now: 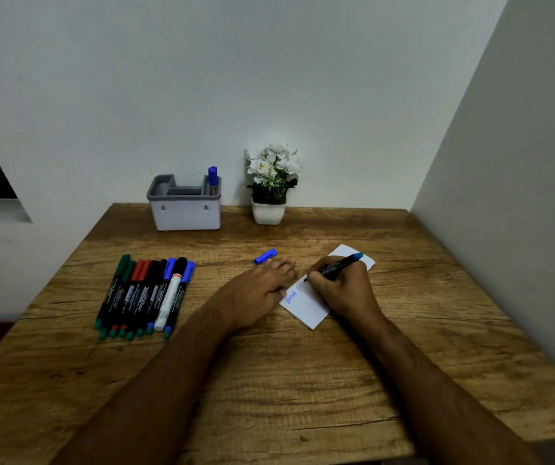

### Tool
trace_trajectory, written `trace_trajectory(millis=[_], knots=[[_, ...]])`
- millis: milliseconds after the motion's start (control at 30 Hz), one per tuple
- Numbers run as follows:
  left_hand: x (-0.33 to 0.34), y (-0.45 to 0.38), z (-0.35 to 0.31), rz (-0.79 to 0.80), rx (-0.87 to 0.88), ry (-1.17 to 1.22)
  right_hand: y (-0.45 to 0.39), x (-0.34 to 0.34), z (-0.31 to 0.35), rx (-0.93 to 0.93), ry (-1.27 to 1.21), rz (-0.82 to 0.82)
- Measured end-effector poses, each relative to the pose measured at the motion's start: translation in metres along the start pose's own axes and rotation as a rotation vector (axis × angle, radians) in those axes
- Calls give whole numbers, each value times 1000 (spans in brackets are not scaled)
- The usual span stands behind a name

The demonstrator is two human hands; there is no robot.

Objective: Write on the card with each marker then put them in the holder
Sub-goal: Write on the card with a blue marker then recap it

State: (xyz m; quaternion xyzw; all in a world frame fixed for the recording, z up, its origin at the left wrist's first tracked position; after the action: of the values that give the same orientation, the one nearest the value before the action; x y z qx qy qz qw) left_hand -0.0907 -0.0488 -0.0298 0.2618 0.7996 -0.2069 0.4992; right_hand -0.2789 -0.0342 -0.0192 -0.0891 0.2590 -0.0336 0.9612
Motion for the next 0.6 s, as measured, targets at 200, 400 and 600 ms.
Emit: trace_trajectory(millis=[200,400,600], knots=[[1,0,0,5,-6,-4,-1,0,1,17,10,-15],[1,-2,1,4,-8,-14,-2,0,2,10,-7,9],[2,-1,0,16,-13,-10,-2,0,-1,-10,9,37]])
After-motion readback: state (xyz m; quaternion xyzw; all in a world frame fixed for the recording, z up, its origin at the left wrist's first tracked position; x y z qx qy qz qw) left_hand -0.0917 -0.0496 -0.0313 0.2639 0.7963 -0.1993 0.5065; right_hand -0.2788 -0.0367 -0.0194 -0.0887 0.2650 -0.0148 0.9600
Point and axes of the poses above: each hand's wrist, its own y-axis away from the middle knuckle, its own x-axis out of the palm, z = x × y, the point moved 2 cm from there along -y, towards the middle knuckle, and after that the axes turned 4 degrees about z, right-handed, at the moved point
